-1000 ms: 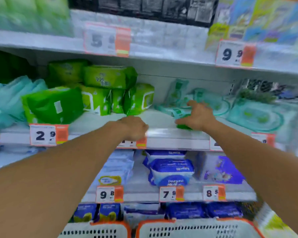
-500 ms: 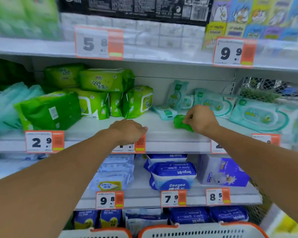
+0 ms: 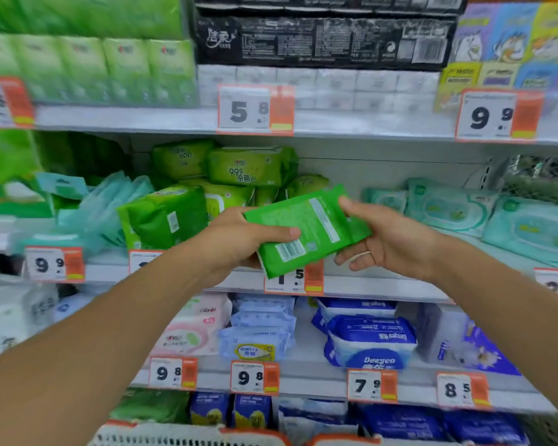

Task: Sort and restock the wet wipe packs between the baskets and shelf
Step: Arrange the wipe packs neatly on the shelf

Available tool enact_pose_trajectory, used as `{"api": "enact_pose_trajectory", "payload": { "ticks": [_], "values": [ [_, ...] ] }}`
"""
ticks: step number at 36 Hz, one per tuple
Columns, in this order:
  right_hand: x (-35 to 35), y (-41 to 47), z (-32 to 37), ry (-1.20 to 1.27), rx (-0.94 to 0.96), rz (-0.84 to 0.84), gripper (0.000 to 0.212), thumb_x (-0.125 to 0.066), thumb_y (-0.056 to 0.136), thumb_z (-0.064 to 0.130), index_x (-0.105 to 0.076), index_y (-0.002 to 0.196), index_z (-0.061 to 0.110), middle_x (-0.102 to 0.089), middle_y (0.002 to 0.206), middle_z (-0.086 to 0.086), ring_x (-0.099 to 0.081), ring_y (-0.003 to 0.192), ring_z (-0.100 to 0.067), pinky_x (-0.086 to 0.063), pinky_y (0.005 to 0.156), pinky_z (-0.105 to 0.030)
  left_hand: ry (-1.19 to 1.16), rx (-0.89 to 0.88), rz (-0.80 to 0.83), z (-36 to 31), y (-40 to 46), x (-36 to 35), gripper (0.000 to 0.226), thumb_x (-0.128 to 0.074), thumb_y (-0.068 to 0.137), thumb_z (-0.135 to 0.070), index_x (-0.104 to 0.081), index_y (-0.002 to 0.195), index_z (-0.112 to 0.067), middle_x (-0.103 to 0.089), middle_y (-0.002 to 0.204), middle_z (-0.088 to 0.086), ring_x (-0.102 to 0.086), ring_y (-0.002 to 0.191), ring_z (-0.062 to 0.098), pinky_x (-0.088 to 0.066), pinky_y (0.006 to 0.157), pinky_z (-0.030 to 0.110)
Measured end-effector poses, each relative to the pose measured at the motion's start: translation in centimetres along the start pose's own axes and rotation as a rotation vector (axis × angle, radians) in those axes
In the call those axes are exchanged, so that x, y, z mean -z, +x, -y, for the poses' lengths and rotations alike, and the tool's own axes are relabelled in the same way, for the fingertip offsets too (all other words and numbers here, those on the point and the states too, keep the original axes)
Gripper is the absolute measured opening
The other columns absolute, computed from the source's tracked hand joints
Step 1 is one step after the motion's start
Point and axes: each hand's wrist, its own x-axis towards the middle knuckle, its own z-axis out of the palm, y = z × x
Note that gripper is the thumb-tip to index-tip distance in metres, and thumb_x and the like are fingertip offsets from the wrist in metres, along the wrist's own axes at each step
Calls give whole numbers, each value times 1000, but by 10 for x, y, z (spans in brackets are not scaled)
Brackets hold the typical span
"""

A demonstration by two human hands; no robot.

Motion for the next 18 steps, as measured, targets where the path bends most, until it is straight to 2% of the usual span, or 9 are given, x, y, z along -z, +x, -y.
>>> {"api": "enact_pose_trajectory", "payload": {
  "ticks": [2,3,5,7,8,11,13,16,18],
  "values": [
    [-14,7,-8,-42,102,-22,21,-76,77,16,-69,96,17,-73,84,-3,-64,62,-12,-51,50,-18,30,-45,-31,8,-9,13,38,-84,71,-12,-71,107,-9,-77,92,3,-74,83,18,-58,67,30],
    [-20,11,-13,-45,157,-55,24,-74,77,0,-69,95,15,-75,87,-1,-67,67,-11,-53,53,-19,185,-208,-91,13,-14,19,36,-86,70,-9,-70,102,-10,-77,90,-1,-73,83,14,-58,69,31],
    [-33,18,-19,-31,251,-120,35,-65,78,-21,-69,93,10,-74,108,-5,-73,83,-14,-62,64,-28,654,-713,-203,27,-21,33,34,-80,66,6,-68,91,-13,-74,92,-4,-69,90,14,-56,77,37],
    [-44,21,-22,136,232,-90,49,-55,77,-28,-68,107,9,-67,123,-11,-73,89,-20,-62,70,-35,988,-1094,-327,42,-28,42,43,-67,57,14,-66,90,-12,-72,101,4,-64,99,22,-52,83,43],
    [-48,22,-22,265,177,-25,60,-57,72,-25,-64,119,11,-66,125,-14,-72,90,-23,-62,71,-36,1045,-1177,-375,47,-32,44,45,-65,56,15,-63,92,-12,-71,104,7,-62,101,26,-50,84,44],
    [-57,17,-22,554,40,294,94,-71,49,-4,-51,140,8,-60,136,-18,-66,110,-34,-58,87,-49,1091,-1234,-501,57,-42,52,45,-60,64,15,-56,96,-16,-70,102,11,-62,95,32,-47,78,45],
    [-67,12,-18,600,9,424,89,-63,60,5,-43,146,10,-48,148,-20,-54,126,-42,-50,97,-60,1143,-1235,-542,60,-47,57,35,-55,72,10,-54,95,-18,-69,99,11,-62,91,32,-46,74,45],
    [-85,13,-17,438,0,275,55,-58,79,4,-56,134,10,-62,134,-19,-65,115,-37,-58,84,-53,1172,-1164,-472,61,-54,63,27,-65,74,-3,-55,93,-19,-66,100,9,-59,90,30,-45,71,44],
    [-89,20,-22,221,0,112,41,-60,82,-8,-66,117,12,-71,118,-15,-72,103,-30,-62,78,-45,1193,-1062,-324,60,-62,71,28,-78,75,-31,-62,94,-17,-62,107,6,-57,98,26,-45,80,42]
  ]
}}
